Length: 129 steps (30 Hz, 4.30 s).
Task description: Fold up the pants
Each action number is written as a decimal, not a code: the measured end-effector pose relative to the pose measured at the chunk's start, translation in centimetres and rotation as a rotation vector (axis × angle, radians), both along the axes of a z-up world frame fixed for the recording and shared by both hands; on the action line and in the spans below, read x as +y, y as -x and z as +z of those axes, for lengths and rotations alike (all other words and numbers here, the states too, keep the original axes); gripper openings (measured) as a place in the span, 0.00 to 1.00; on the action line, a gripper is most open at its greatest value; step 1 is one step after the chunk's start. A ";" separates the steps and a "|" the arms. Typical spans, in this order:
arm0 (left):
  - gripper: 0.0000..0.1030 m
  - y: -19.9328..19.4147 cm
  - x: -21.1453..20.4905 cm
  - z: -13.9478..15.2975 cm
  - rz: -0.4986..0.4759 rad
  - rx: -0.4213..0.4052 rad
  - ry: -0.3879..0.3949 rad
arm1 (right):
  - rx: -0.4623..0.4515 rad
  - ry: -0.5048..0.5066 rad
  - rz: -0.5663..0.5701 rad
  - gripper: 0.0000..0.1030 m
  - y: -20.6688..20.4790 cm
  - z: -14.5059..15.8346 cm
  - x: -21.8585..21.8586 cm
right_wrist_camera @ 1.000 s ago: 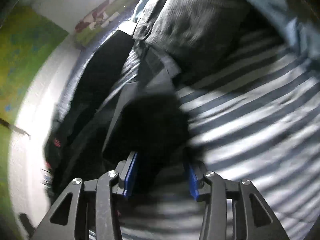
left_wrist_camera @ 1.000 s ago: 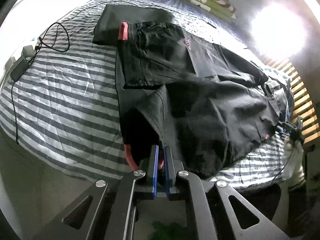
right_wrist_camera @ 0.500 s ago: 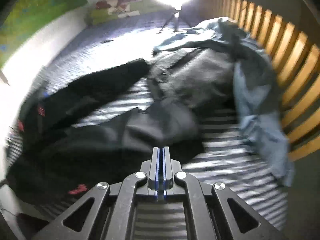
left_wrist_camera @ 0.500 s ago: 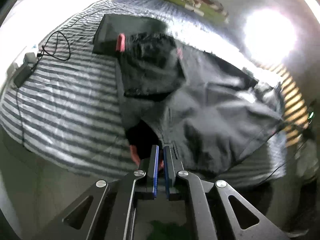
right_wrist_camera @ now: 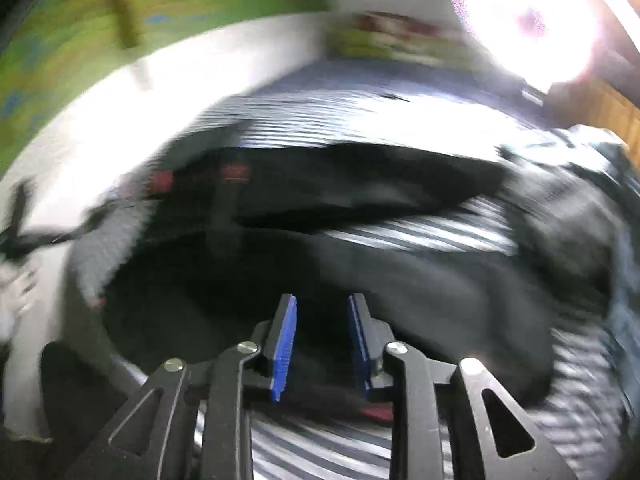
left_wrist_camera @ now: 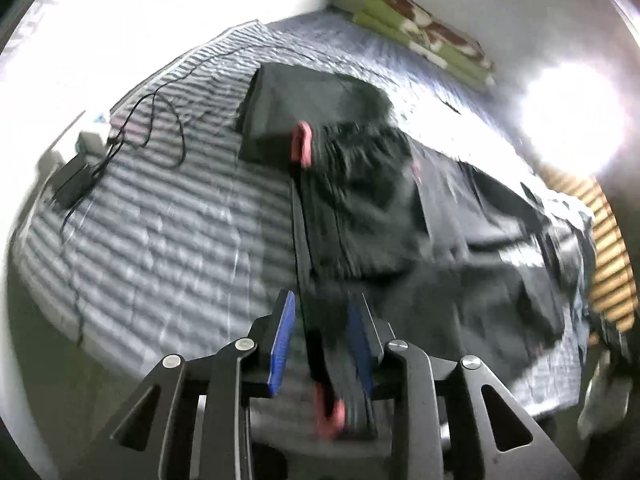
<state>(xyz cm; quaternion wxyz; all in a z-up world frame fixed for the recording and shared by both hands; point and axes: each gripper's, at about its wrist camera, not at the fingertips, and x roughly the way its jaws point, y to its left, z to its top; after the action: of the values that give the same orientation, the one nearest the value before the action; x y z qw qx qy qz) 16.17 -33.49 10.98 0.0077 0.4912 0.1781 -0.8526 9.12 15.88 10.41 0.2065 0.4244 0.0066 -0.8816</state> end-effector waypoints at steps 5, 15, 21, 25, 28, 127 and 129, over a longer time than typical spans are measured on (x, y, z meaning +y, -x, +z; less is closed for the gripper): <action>0.29 4.6 0.8 -4.9 -0.041 -0.015 -0.023 | 0.014 -0.023 0.245 0.27 2.6 -2.0 -12.8; 0.56 9.4 0.5 -12.5 -0.080 -0.088 -0.099 | -0.171 -0.312 0.611 0.32 1.3 -13.6 -25.6; 0.55 6.2 0.7 -10.6 -0.139 -0.018 -0.133 | -0.269 -0.215 0.623 0.32 2.6 -11.2 -23.6; 0.56 3.9 1.5 -11.9 -0.168 -0.049 -0.184 | -0.123 -0.087 0.497 0.32 5.6 -7.7 -23.6; 0.55 2.8 2.2 -13.0 -0.202 -0.072 -0.204 | -0.068 -0.032 0.513 0.36 7.3 -6.9 -26.3; 0.23 -0.2 0.6 -11.0 -0.017 -0.040 -0.087 | -0.323 -0.149 0.474 0.12 0.3 -12.0 -21.0; 0.25 -0.3 0.8 -9.3 -0.028 0.011 -0.098 | -0.289 -0.065 0.479 0.12 0.2 -10.4 -20.9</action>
<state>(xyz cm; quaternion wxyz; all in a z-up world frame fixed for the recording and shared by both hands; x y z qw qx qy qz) 16.51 -32.70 1.65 -0.0292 0.4889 0.2127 -0.8455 8.91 -5.00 0.00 0.3941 0.5386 0.1053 -0.7373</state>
